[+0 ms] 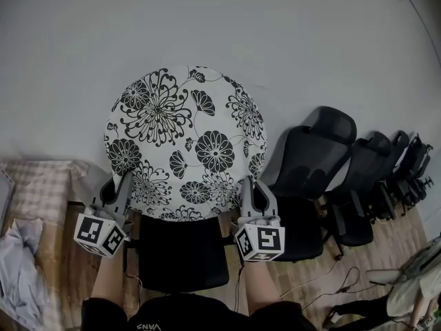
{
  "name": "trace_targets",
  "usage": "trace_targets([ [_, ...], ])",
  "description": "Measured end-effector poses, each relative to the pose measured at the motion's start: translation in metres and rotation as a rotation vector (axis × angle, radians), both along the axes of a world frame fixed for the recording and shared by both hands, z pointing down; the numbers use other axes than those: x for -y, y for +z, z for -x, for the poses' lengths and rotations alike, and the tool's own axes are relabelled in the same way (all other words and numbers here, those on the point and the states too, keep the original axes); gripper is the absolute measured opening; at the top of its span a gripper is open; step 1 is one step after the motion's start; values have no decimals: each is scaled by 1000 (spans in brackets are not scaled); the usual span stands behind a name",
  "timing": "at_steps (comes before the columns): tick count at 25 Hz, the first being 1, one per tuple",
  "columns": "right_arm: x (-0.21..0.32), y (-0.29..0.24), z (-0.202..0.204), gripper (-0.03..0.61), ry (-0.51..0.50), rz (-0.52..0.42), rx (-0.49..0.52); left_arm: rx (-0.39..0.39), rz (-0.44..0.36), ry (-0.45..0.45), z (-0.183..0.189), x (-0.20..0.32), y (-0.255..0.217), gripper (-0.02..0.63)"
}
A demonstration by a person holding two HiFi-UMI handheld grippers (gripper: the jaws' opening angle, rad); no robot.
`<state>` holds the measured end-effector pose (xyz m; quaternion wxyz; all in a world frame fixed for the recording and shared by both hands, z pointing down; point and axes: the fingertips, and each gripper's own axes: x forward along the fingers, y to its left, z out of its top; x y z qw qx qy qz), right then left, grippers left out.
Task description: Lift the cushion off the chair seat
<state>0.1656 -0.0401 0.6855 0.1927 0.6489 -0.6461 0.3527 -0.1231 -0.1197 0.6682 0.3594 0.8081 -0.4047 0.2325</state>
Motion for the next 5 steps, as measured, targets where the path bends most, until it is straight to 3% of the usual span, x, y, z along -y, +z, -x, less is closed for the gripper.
trace_targets([
  [5, 0, 0, 0, 26, 1, 1, -5, 2, 7, 0, 0, 1, 0, 43],
])
